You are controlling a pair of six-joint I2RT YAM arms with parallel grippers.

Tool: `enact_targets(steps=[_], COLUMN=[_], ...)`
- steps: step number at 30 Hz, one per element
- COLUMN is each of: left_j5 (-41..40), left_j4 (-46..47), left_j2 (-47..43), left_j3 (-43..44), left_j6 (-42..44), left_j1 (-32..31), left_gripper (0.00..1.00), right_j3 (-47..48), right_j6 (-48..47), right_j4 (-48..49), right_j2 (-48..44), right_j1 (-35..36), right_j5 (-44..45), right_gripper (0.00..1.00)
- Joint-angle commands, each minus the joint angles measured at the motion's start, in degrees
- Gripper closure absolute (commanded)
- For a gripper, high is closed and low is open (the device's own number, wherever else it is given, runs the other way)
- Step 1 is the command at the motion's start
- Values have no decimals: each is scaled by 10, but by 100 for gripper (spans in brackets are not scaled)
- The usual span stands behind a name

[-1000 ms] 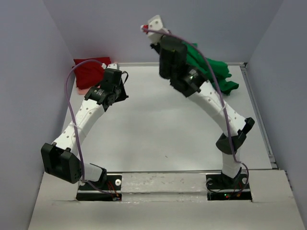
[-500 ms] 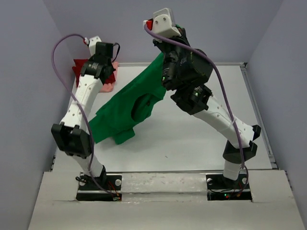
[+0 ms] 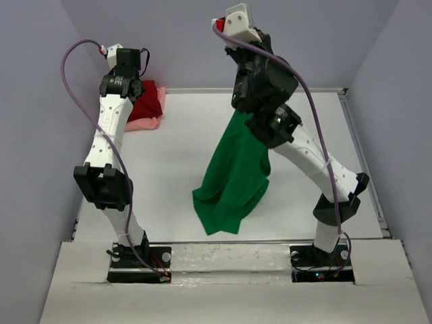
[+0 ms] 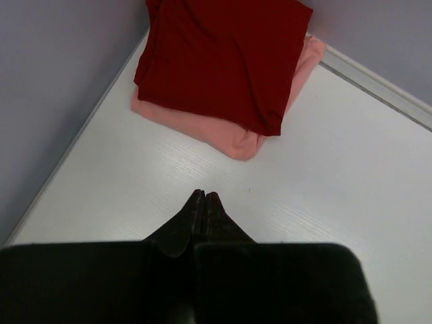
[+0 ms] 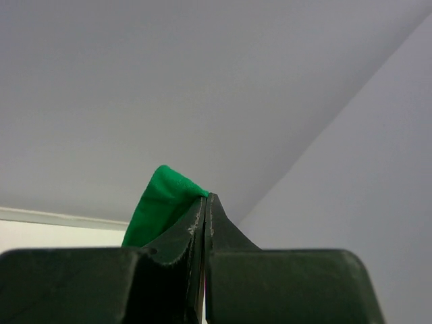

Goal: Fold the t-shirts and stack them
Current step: Flatten out the tshirt

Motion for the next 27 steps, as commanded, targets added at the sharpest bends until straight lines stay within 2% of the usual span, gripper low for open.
enact_targets(steps=[1, 3, 5, 8, 9, 12, 20, 23, 27], left_j5=[27, 31, 26, 38, 43, 56, 65, 66, 67], left_j4=[43, 45, 37, 39, 41, 40, 49, 49, 47], left_j2=[-83, -91, -88, -85, -84, -83, -105, -110, -111], left_j3=[-43, -46, -41, -45, -46, -46, -66, -61, -64], left_j6=[15, 19, 19, 19, 20, 22, 24, 25, 26], left_j1=[-4, -4, -4, -4, -4, -6, -8, -8, -9], left_gripper=[98, 97, 97, 97, 97, 98, 97, 97, 97], right_j3=[-9, -19, -12, 30, 30, 5, -70, -85, -29], right_j6=[176, 197, 194, 178, 120, 30, 14, 17, 9], right_j4=[-166, -180, -180, -174, -117, -20, 7, 7, 7], right_j2=[-8, -5, -6, -23, -35, -59, -169, -172, -118], right_j1=[-125, -174, -183, -153, -129, -113, -108, -108, -30], right_j5=[-43, -56, -59, -58, -40, -8, 3, 10, 4], right_gripper=[100, 100, 100, 100, 100, 100, 100, 100, 100])
